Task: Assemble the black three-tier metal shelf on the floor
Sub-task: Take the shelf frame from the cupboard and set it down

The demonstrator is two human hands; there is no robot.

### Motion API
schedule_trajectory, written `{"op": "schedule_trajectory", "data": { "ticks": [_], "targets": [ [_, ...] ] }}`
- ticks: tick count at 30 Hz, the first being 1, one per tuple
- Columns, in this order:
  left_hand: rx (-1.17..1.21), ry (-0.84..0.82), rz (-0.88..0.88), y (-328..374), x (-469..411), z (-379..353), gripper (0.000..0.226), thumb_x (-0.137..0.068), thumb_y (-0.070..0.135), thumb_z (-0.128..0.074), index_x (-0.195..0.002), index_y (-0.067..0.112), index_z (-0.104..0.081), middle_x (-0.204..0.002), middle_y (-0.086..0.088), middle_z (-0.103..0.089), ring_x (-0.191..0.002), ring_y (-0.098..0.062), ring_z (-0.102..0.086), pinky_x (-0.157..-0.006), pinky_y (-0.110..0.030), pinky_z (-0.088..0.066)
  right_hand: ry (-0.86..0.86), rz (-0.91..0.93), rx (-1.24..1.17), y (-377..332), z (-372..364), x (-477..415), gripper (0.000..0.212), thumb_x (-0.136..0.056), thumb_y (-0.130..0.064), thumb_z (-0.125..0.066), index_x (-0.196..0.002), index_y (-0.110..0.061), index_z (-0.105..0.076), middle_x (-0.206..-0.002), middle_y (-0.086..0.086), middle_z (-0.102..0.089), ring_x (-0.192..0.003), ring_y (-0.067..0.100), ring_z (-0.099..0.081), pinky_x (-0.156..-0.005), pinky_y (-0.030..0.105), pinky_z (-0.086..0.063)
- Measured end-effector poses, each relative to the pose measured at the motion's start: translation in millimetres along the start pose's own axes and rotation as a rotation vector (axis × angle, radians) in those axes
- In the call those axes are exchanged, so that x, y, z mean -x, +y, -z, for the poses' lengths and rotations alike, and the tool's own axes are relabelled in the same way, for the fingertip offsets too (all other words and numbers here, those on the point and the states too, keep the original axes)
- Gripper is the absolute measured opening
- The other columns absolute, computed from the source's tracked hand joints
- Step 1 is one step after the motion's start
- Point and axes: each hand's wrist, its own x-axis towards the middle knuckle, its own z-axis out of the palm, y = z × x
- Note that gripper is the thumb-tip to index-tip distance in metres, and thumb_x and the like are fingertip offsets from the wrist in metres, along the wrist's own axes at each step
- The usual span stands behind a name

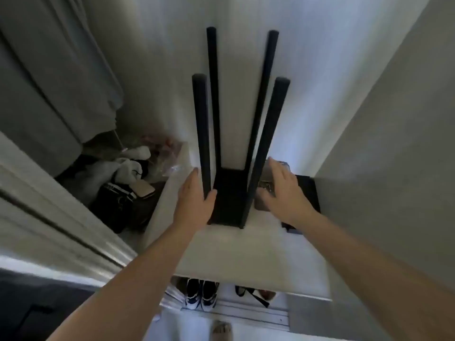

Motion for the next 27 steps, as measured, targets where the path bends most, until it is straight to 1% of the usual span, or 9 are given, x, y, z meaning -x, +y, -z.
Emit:
{"op": "schedule_trajectory", "data": {
  "ticks": [2, 4, 7, 8, 10, 14, 19, 24, 27],
  "targets": [
    [0.035, -0.004, -0.003, 2.1, -23.7, 2.4, 0.074, -0.098, 0.035, -0.061, -0.158, 0.024, -0.019, -0.162, 0.0, -0.03, -0.148, -0.02, -0.029, -0.12, -0.036, -0.025, 0.002, -0.042, -0.179, -7.0, -3.1, -21.1, 0.076, -0.097, -0.027, -0.066, -0.158, -0.034, -0.02, -0.141, -0.017, -0.043, -0.137, 0.025, -0.044, -0.112, 0.054, -0.041],
    [0.079, -0.045, 0.016, 5.0, -42.2, 2.3, 0.065, -0.098, 0.031, -0.06, -0.154, 0.025, -0.029, -0.152, 0.001, -0.044, -0.138, -0.019, -0.043, -0.116, -0.042, -0.038, -0.005, -0.081, -0.311, -10.8, -5.4, -39.0, 0.063, -0.096, -0.019, -0.067, -0.149, -0.032, -0.035, -0.111, -0.037, -0.049, -0.117, 0.016, -0.059, -0.107, 0.047, -0.05],
    [0.08, -0.057, 0.08, 11.7, -57.9, -1.2, 0.041, -0.098, 0.028, -0.058, -0.136, 0.02, -0.044, -0.119, -0.005, -0.064, -0.103, -0.022, -0.064, -0.084, -0.039, -0.056, -0.003, -0.184, -0.392, -4.8, -12.4, -59.4, 0.046, -0.099, -0.019, -0.065, -0.14, -0.025, -0.044, -0.103, -0.026, -0.059, -0.108, 0.012, -0.064, -0.102, 0.041, -0.054],
    [0.073, -0.057, 0.092, 13.1, -61.1, -1.1, 0.034, -0.099, 0.028, -0.057, -0.13, 0.021, -0.048, -0.109, -0.005, -0.066, -0.092, -0.02, -0.065, -0.072, -0.034, -0.054, 0.007, -0.207, -0.396, -4.0, -13.4, -64.0, 0.039, -0.099, -0.018, -0.064, -0.134, -0.025, -0.048, -0.103, -0.02, -0.061, -0.107, 0.011, -0.065, -0.1, 0.04, -0.054],
    [0.057, -0.063, 0.095, 14.6, -64.9, -1.0, 0.022, -0.099, 0.028, -0.057, -0.12, 0.023, -0.052, -0.097, 0.001, -0.064, -0.085, -0.017, -0.064, -0.06, -0.026, -0.046, 0.034, -0.236, -0.392, -1.6, -16.2, -70.0, 0.022, -0.098, -0.015, -0.065, -0.113, -0.029, -0.056, -0.1, -0.013, -0.066, -0.097, 0.007, -0.067, -0.092, 0.033, -0.056],
    [0.085, -0.064, 0.09, 19.4, -64.7, 0.2, 0.017, -0.099, 0.023, -0.059, -0.116, 0.024, -0.056, -0.09, 0.008, -0.059, -0.083, -0.014, -0.061, -0.058, -0.019, -0.039, 0.056, -0.243, -0.403, -6.4, -12.1, -66.7, 0.03, -0.096, -0.013, -0.067, -0.097, -0.04, -0.056, -0.094, -0.019, -0.066, -0.086, -0.015, -0.064, -0.068, 0.008, -0.046],
    [0.134, -0.062, 0.092, 25.4, -51.2, 6.3, 0.02, -0.099, 0.021, -0.058, -0.119, 0.021, -0.057, -0.098, 0.002, -0.064, -0.085, -0.012, -0.062, -0.064, -0.022, -0.046, 0.06, -0.219, -0.45, -17.2, -5.8, -55.2, 0.033, -0.096, -0.008, -0.066, -0.1, -0.039, -0.055, -0.1, -0.018, -0.066, -0.088, -0.016, -0.062, -0.074, 0.009, -0.044],
    [0.084, -0.047, 0.047, 30.5, -27.3, 19.1, 0.017, -0.098, 0.026, -0.06, -0.115, 0.024, -0.058, -0.095, 0.009, -0.064, -0.082, -0.007, -0.061, -0.062, -0.022, -0.045, 0.062, -0.139, -0.503, -31.1, 6.8, -29.4, 0.029, -0.097, -0.004, -0.065, -0.109, -0.029, -0.055, -0.101, -0.013, -0.066, -0.094, 0.005, -0.067, -0.08, 0.021, -0.053],
    [0.042, -0.023, 0.014, 36.2, -5.7, 26.1, 0.02, -0.098, 0.027, -0.06, -0.118, 0.025, -0.058, -0.105, 0.008, -0.066, -0.09, -0.011, -0.062, -0.071, -0.026, -0.048, 0.066, -0.093, -0.535, -37.7, 17.8, -7.6, 0.027, -0.096, -0.002, -0.064, -0.116, -0.018, -0.056, -0.104, -0.006, -0.066, -0.095, 0.009, -0.067, -0.078, 0.019, -0.052]
  ]
}}
